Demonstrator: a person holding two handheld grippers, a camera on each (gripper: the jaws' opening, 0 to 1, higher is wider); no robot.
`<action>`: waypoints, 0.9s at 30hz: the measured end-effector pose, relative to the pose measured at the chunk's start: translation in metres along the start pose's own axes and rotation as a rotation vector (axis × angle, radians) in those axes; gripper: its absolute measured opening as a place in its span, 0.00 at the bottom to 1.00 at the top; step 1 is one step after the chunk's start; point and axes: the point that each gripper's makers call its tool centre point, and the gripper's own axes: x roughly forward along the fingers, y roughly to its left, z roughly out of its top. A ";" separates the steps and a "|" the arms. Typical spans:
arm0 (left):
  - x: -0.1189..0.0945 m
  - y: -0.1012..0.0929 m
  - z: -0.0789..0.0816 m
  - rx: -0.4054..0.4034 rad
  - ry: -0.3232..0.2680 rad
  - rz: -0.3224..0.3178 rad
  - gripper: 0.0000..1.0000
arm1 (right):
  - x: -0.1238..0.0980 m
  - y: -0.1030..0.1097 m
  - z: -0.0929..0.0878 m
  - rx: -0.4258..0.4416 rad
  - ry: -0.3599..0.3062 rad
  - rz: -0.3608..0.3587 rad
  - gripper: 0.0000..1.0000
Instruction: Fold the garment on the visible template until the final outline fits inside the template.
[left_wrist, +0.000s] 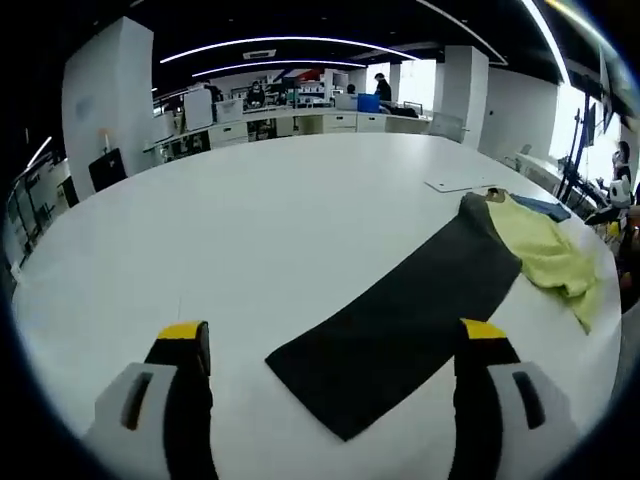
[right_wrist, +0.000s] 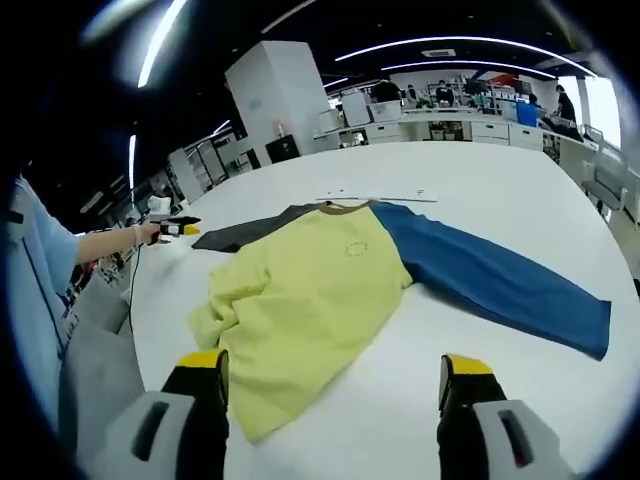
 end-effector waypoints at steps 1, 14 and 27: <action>-0.001 -0.002 0.002 0.004 0.001 -0.005 0.99 | -0.001 0.000 0.001 -0.004 -0.007 -0.004 0.91; -0.032 -0.063 0.009 0.021 -0.035 -0.102 0.99 | -0.012 0.006 0.007 -0.019 -0.050 -0.019 0.99; -0.063 -0.130 0.003 -0.040 -0.087 -0.168 0.96 | -0.012 0.021 -0.002 -0.012 -0.079 0.010 0.98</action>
